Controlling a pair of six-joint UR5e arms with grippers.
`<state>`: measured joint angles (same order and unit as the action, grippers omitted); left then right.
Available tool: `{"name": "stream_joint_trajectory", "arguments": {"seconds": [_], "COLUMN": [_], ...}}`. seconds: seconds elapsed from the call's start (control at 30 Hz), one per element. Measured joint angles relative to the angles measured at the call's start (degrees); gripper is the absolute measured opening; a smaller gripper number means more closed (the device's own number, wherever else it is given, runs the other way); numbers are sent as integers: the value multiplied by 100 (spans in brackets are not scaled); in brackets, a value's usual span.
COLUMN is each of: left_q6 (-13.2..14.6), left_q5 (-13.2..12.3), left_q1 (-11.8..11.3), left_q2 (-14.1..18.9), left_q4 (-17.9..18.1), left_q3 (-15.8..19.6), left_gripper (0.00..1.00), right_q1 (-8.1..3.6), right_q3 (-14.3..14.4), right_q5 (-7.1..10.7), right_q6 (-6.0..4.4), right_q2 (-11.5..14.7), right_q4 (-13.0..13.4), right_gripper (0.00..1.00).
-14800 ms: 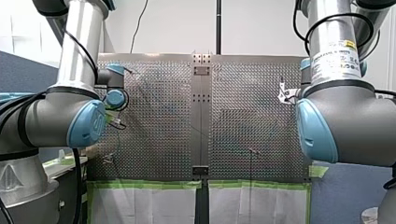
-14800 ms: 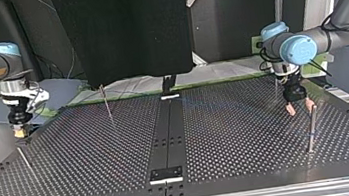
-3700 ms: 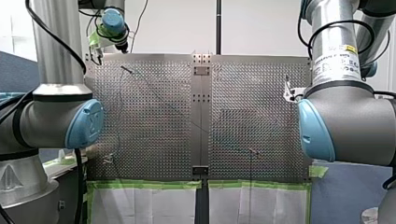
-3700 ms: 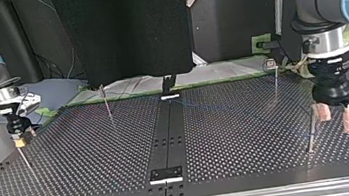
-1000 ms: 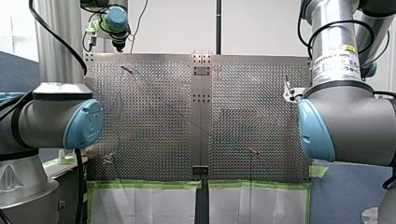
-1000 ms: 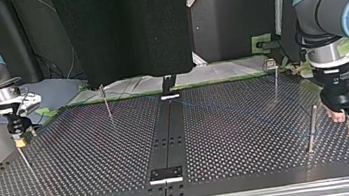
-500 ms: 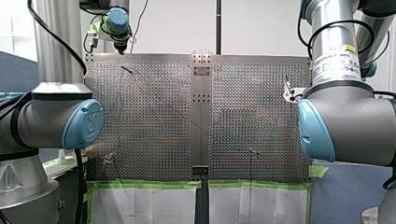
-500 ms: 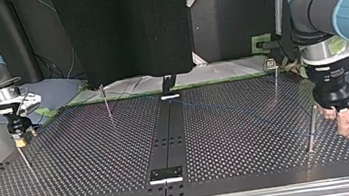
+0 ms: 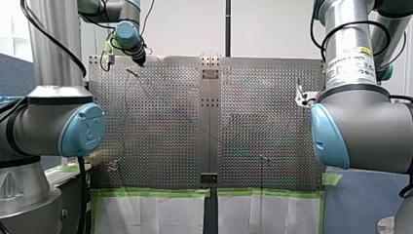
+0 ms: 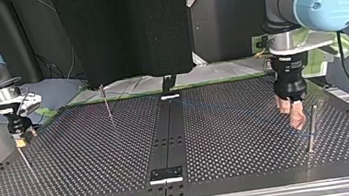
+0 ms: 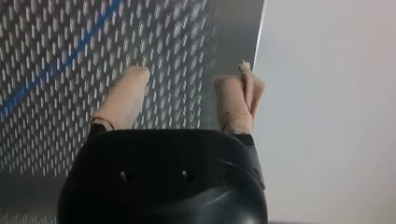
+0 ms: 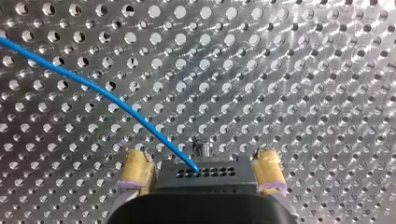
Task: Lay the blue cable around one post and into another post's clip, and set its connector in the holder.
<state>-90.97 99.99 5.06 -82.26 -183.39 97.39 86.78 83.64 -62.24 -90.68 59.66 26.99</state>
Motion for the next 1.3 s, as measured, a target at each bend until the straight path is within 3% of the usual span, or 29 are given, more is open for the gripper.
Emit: {"name": "stream_joint_trajectory", "arguments": {"seconds": [0.17, 0.4, 0.8, 1.13, 1.3], "left_q6": [-314, -601, -447, -760, -788], "left_q5": [-315, -626, -200, -135, -134], "left_q1": [305, 688, 1336, 1900, 2038], "left_q2": [-61, -393, -1039, -1603, -1844], "left_q4": [312, 697, 1345, 1908, 2154], "left_q3": [313, 697, 1345, 1909, 2155], "left_gripper": [100, 100, 100, 100, 100], "right_q1": [9, 10, 17, -1, -28], "right_q3": [0, 0, 0, 0, 0], "right_q5": [0, 0, 0, 0, 0], "right_q6": [4, 5, 5, 5, -5], "right_q2": [0, 1, 1, 0, 0], "right_q4": [0, 0, 0, 23, 28], "right_gripper": [100, 100, 100, 100, 100]}}
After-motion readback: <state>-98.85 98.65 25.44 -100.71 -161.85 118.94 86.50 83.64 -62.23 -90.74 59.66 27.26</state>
